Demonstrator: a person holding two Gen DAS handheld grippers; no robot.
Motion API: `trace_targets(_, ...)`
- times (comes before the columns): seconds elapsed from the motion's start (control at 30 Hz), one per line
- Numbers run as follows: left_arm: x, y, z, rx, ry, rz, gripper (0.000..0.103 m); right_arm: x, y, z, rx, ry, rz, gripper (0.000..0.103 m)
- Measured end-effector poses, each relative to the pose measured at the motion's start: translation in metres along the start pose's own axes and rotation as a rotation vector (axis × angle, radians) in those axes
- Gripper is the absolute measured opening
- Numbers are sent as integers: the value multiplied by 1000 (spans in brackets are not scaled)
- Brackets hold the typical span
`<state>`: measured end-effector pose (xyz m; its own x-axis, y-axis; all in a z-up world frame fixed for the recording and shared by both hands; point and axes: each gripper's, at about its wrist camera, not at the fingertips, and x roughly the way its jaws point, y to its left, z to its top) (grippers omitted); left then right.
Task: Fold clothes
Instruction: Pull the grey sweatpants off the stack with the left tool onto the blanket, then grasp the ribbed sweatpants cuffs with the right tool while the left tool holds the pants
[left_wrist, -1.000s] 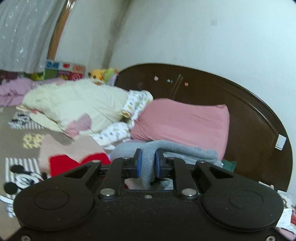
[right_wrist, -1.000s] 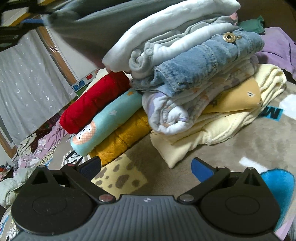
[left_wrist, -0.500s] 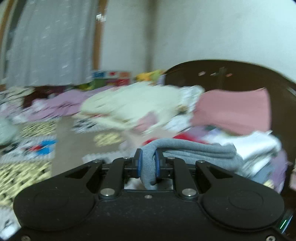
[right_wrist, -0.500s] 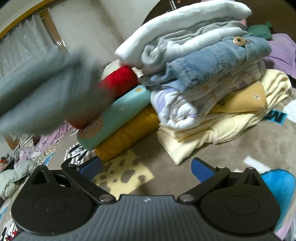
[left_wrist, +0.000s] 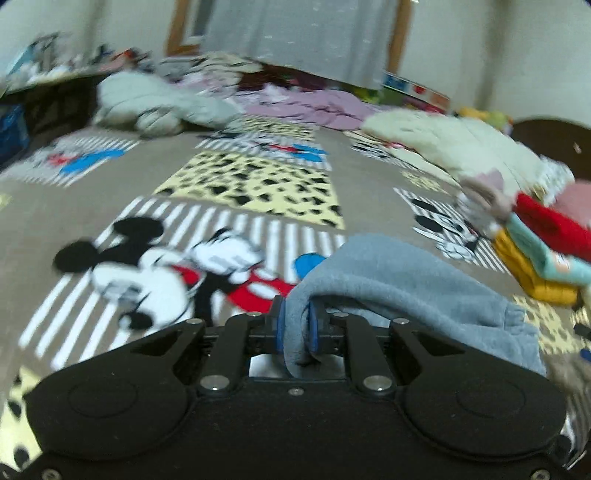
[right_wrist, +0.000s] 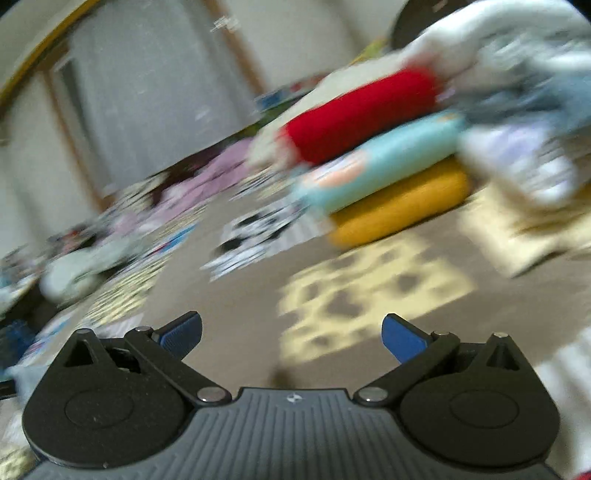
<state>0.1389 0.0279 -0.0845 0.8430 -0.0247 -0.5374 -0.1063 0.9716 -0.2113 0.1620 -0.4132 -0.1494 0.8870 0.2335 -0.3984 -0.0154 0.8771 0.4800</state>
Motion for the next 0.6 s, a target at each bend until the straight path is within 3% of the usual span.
trace_targets(0.1,-4,10,-13,2,27,9,13,15,15,-10,38,129,160,103)
trace_targets(0.23,-13,7,-20,69,47,25,16,26,26,-23,130,242,282,103)
trace_targets(0.37,-30,4,-16,157,4,28,39,31,22,-21,205,244,320,101)
trace_targets(0.47,-43,0,-11,189,-29,5,45,34,19,-20,254,234,323,98)
trace_targets(0.6,-51,-20,-13,267,-33,-107,51,36,20,-21,256,237,321,95)
